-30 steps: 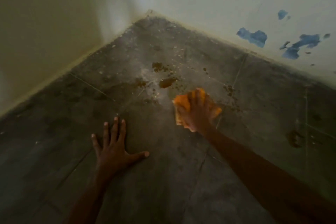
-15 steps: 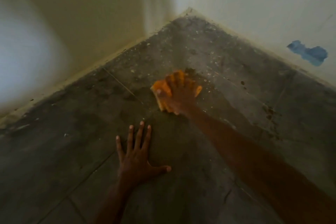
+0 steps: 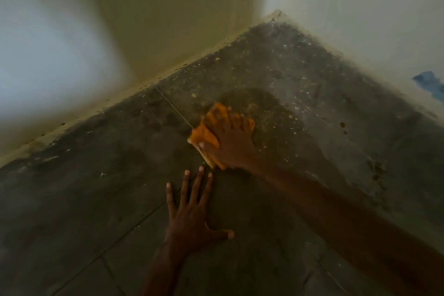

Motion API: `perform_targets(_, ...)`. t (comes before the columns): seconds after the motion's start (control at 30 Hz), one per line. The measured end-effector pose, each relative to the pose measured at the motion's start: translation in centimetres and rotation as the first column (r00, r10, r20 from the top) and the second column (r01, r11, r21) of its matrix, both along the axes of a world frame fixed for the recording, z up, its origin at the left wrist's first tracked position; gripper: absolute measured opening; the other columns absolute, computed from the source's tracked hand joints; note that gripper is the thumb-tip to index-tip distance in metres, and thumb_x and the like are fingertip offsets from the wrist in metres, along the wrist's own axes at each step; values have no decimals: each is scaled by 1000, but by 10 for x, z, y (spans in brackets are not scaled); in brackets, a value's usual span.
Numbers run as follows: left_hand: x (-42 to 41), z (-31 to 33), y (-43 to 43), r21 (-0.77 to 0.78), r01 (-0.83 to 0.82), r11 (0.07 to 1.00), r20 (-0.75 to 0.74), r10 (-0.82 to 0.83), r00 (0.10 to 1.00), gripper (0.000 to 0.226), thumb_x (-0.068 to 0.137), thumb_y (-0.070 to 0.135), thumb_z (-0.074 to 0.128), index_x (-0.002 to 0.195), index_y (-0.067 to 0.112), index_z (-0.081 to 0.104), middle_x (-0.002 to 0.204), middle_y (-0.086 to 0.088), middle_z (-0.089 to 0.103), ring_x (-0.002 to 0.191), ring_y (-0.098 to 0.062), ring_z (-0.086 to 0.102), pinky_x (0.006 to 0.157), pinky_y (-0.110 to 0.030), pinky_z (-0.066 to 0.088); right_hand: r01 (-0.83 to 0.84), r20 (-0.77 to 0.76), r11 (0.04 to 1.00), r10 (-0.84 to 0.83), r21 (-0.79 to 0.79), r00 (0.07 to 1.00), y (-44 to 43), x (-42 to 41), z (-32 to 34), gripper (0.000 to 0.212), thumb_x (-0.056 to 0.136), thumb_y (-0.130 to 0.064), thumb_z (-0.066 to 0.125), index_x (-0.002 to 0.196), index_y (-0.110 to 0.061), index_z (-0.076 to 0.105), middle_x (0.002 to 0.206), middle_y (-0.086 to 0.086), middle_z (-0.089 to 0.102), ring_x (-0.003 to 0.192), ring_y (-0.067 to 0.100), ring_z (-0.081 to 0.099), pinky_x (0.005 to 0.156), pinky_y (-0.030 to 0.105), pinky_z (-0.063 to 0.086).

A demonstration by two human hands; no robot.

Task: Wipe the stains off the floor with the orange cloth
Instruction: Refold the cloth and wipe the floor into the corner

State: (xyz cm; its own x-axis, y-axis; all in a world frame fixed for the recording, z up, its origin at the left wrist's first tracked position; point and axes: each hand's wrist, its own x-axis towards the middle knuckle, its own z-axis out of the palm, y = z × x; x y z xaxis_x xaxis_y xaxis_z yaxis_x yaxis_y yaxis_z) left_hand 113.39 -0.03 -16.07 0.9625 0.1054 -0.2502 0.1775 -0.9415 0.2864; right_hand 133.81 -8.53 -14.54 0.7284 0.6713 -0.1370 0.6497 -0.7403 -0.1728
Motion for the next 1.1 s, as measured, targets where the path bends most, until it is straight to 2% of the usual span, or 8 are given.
perform_targets(0.1,0,4,3,-15,-5,1000,-30,5,1000,140,42,105,34,155,28,1,164,2,-6,150,-27,-11,112,-67,-5,-68,25,996,70,-62,997,-72,21,-4,79,86,-84,17,155,-48,5,168,-5,-1,154,31,-2,121,62,7)
perform_targets(0.2,1,5,4,-10,18,1000,-27,-18,999,139,45,104,36,151,32,-17,159,4,-28,145,-24,-30,110,-64,-18,188,-2,981,-188,-44,982,-61,88,1,81,84,-87,17,154,-48,3,168,-1,-2,153,37,-1,119,66,6)
perform_targets(0.3,1,3,1,0,-19,1000,1,19,1000,139,44,104,36,153,31,-10,162,4,-17,147,-24,-23,112,-64,-14,407,-102,912,-400,54,911,20,102,2,84,86,-82,28,156,-39,11,168,8,-1,151,45,-1,117,68,-1)
perform_targets(0.47,0,0,1,11,3,1000,-11,-3,1000,139,44,103,39,152,32,-12,161,5,-19,147,-23,-25,111,-63,-16,-35,-10,999,35,-4,999,-21,10,-3,80,87,-80,28,156,-45,9,169,0,0,154,36,-3,120,65,5)
perform_targets(0.7,-2,-1,-1,39,-18,999,11,18,1000,137,45,104,35,153,32,-10,162,7,-17,147,-23,-22,112,-62,-15,423,-63,905,-425,-48,903,-97,58,6,79,86,-82,24,154,-45,10,168,2,1,152,41,3,119,66,4)
perform_targets(0.8,-2,-1,-2,41,-27,999,23,26,999,137,45,103,39,153,33,-8,162,7,-16,148,-22,-20,113,-60,-15,234,-78,972,-233,4,969,-86,-49,-4,77,90,-78,20,155,-45,-2,168,2,-8,153,37,-8,121,62,-4)
perform_targets(0.9,-1,-5,-2,42,-32,999,28,30,999,138,43,102,41,152,36,-13,161,10,-22,147,-21,-25,112,-59,-18,105,13,994,-105,41,994,-167,-128,-13,69,91,-76,24,151,-54,-2,168,-9,-2,154,31,4,121,58,12)
perform_targets(1.1,-4,-6,-7,21,-34,999,39,33,999,135,44,101,43,150,41,-14,160,13,-22,147,-19,-24,113,-59,-19,536,-101,844,-532,8,840,-178,-99,-11,71,92,-72,28,155,-45,11,168,0,5,153,39,3,120,64,4)
